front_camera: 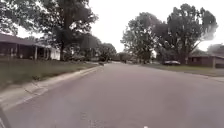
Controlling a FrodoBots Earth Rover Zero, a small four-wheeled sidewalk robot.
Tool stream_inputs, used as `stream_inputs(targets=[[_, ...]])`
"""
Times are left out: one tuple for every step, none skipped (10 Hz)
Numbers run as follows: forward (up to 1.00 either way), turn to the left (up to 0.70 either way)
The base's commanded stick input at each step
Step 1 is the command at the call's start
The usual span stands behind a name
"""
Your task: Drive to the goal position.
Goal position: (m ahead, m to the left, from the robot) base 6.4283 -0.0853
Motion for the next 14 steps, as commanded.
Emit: stream_inputs(targets=[[0.70,0.00],[0.70,0.00],[0.70,0.00],[0.70,0.00],[0.70,0.00],[0.70,0.00],[0.70,0.00],[0.70,0.00],[0.70,0.00],[0.70,0.00],[0.70,0.00],[0.70,0.00],[0.70,0.00],[0.70,0.00]])
